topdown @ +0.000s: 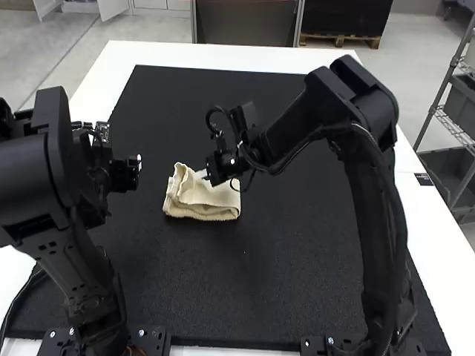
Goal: Fold the towel.
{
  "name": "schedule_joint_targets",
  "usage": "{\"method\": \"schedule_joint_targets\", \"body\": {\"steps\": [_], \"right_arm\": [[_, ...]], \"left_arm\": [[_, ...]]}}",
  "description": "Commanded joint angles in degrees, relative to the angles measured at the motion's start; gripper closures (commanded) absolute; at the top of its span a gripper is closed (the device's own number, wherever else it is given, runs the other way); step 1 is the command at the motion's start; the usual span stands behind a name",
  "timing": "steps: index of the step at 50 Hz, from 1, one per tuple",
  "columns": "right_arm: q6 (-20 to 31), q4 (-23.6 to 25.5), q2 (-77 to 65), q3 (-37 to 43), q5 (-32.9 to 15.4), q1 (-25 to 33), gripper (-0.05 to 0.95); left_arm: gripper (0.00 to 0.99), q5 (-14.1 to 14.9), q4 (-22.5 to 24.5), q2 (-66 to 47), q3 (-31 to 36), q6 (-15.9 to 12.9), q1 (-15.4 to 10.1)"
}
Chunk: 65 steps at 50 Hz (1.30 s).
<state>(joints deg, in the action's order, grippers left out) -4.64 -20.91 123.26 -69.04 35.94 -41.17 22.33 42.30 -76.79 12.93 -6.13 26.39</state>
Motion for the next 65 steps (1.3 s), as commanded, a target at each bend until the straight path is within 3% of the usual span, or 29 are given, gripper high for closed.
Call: {"method": "schedule_joint_targets", "body": {"steps": [1,45,65], "right_arm": [[1.39,-0.80,-0.13,-0.05,-0.26,-0.49,0.92],[1.30,-1.77,0.93,-4.35,1.94,-5.85,0.92],[1.92,-1.77,0.49,-3.47,4.84,-3.66,0.92]], "left_arm": [[0.038,0.70,0.41,0.86,-1.06,0.68,0.15],[0.038,1.23,0.59,0.86,-1.68,0.68,0.15],[0.038,1.40,0.67,0.86,-1.85,0.77,0.15]]}}
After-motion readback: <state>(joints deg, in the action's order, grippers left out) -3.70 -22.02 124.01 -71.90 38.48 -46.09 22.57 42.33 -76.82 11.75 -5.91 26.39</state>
